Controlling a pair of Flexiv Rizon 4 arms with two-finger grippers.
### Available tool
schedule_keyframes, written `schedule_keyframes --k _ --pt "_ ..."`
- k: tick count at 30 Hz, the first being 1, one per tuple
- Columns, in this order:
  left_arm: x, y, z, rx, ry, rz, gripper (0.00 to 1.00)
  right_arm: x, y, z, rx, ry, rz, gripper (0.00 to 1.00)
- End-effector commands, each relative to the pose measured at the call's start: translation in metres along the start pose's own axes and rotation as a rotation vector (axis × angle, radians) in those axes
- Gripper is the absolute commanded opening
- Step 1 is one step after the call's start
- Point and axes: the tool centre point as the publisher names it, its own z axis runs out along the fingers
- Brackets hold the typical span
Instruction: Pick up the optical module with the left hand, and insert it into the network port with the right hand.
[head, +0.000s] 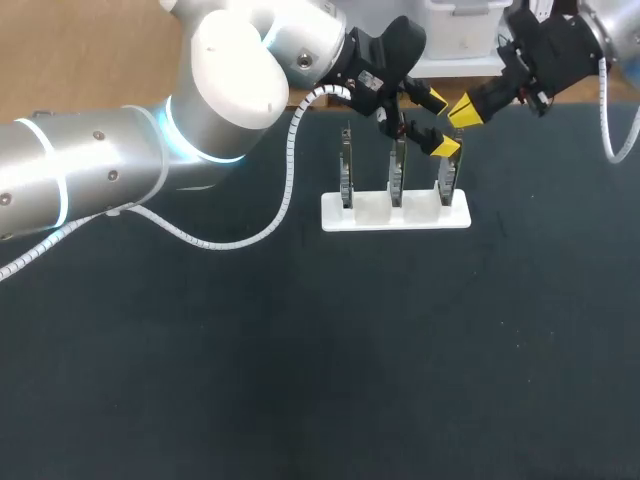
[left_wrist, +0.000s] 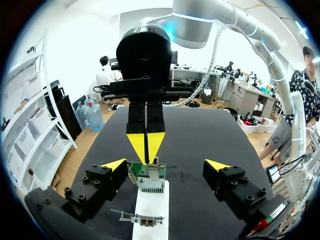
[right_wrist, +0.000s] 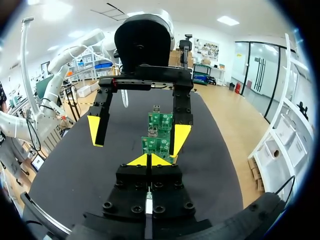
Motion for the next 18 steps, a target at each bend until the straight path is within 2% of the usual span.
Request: schedule_keyframes --k 1,18 --pt "-0.0014 0.0015 0.0007 0.002 0.006 -0.002 1.0 0.0004 -0.0026 -0.0005 -0.004 0.0 -0.001 0.0" --pt "-0.0014 0.0015 0.0007 0.002 0.006 -0.002 1.0 0.0009 -0.0004 -0.0002 -0.01 0.005 0.003 0.0"
